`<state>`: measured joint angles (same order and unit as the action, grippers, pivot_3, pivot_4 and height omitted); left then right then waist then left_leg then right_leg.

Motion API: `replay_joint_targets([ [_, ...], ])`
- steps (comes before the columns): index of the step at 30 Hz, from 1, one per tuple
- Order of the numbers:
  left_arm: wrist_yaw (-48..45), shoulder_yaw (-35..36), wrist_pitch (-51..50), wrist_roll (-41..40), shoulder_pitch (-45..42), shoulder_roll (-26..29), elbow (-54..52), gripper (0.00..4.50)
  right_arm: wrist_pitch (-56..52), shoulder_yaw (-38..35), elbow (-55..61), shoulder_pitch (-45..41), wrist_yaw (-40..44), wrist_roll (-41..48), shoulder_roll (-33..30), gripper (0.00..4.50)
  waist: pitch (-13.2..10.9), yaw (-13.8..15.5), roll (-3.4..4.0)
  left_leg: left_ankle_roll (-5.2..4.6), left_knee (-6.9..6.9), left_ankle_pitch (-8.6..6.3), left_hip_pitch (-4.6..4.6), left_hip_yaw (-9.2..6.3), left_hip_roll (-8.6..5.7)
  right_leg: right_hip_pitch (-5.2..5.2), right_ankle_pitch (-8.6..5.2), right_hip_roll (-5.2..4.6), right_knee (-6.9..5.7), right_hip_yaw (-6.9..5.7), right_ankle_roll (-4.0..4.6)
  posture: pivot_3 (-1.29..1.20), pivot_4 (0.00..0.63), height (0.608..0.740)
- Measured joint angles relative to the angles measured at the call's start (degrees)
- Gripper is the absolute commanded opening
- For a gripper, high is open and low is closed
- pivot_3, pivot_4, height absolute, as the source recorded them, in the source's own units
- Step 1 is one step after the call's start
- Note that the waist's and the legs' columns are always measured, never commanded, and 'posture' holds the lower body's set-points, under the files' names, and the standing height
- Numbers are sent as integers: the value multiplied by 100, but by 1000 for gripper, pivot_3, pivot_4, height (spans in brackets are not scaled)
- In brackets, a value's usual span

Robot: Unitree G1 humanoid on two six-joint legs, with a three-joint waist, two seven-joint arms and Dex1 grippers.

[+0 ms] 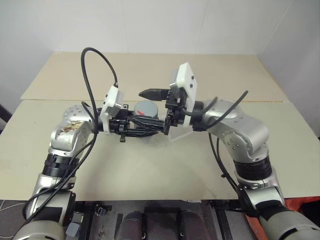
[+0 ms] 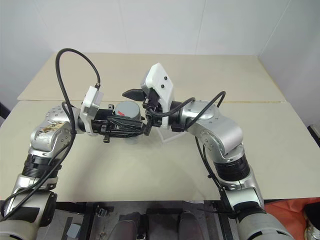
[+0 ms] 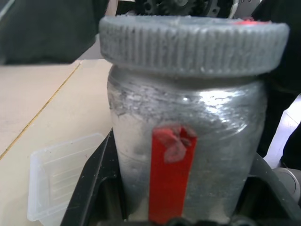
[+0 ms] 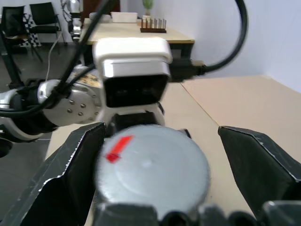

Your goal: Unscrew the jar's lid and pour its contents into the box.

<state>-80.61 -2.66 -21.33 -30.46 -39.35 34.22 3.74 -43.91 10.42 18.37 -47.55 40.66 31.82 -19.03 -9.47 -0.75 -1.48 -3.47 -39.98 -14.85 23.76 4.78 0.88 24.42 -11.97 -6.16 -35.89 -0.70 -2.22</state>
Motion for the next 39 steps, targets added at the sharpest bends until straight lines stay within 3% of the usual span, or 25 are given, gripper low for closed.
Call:
replay_joint_targets([
  [16, 177, 364, -122, -131, 410, 254, -278, 1985, 152, -120, -56, 140, 291, 271, -419, 4456, 0, 1, 0, -1, 0, -1, 0, 0, 1, -1, 0, 0, 2, 0, 0, 0, 150, 740],
  [23, 58, 499, -136, -333, 568, 373, -589, 1985, 230, -731, -468, 231, 112, 93, -765, 4456, 0, 16, 0, -2, 2, -1, 0, 0, 2, -1, 0, -1, 4, 0, 0, 0, 150, 740],
  [28, 83, 499, -136, -339, 572, 374, -616, 1985, 231, -750, -460, 367, 184, 96, -853, 4456, 0, -16, 0, -1, 4, -1, 0, 3, 1, 1, 0, 1, 4, 3, 0, 0, 150, 740],
  [39, 362, 454, -101, -330, 349, -32, -348, 1985, 89, -836, 361, 366, 476, 796, -695, 4456, 0, 2, 0, -3, 0, -2, -1, -1, 2, -2, 0, 0, 2, 1, 0, 0, 150, 740],
])
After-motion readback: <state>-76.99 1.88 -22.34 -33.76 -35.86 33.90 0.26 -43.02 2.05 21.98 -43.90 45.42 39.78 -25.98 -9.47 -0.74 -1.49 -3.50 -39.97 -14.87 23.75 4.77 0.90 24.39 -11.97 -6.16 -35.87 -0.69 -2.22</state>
